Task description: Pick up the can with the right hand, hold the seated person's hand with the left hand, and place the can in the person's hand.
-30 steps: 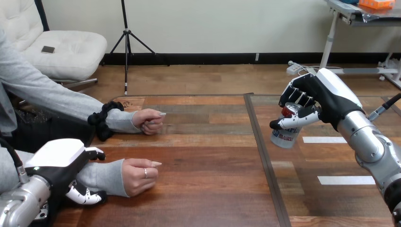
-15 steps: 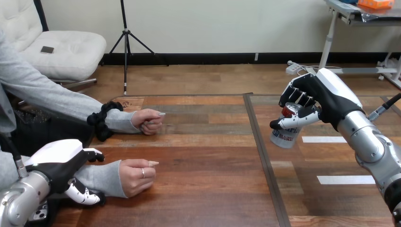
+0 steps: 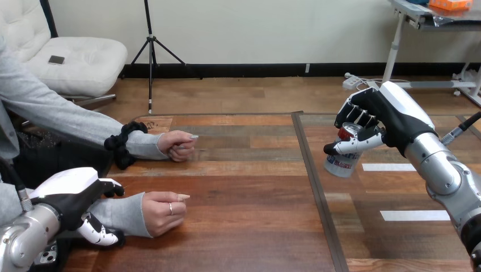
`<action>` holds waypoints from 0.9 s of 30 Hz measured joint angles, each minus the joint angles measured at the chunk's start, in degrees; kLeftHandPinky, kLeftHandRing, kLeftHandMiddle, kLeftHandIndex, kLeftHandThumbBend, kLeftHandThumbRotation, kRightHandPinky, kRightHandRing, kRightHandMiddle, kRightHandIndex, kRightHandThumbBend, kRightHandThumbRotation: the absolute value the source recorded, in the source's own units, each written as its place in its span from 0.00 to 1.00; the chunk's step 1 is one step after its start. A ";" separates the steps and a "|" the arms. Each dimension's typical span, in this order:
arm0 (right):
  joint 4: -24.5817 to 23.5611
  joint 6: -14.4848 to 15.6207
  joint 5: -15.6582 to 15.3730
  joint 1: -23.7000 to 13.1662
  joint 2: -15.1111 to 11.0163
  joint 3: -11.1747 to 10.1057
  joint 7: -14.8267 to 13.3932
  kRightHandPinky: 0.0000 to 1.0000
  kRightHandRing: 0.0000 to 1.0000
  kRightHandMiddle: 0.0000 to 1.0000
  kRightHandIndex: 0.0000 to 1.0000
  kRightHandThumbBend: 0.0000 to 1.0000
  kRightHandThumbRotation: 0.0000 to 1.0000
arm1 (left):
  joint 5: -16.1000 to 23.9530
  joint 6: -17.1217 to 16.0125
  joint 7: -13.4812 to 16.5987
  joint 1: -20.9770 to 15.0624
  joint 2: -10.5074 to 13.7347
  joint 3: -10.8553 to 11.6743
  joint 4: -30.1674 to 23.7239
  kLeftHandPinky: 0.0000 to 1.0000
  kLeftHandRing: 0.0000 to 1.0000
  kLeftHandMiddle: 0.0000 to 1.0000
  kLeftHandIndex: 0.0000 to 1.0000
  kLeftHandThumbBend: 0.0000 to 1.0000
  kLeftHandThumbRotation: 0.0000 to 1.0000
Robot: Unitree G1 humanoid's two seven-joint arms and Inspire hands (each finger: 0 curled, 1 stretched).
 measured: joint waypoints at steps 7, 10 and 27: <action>0.00 -0.19 0.00 0.00 0.00 0.00 -0.18 0.37 0.39 0.41 0.40 0.79 0.00 | 1.07 1.06 -0.18 -0.40 -0.04 -0.47 -0.21 0.57 0.70 0.74 0.74 0.97 0.01; 0.00 -0.19 0.00 0.00 0.00 0.00 -0.21 0.37 0.39 0.41 0.40 0.79 0.00 | 1.48 1.71 -0.17 -0.75 -0.04 -0.97 -0.21 0.54 0.66 0.72 0.72 0.96 0.01; -0.01 -0.19 0.00 0.00 -0.01 0.00 -0.24 0.37 0.39 0.42 0.41 0.78 0.00 | 3.38 0.81 3.52 -1.53 -0.10 -2.20 0.55 0.31 0.41 0.50 0.52 0.79 0.00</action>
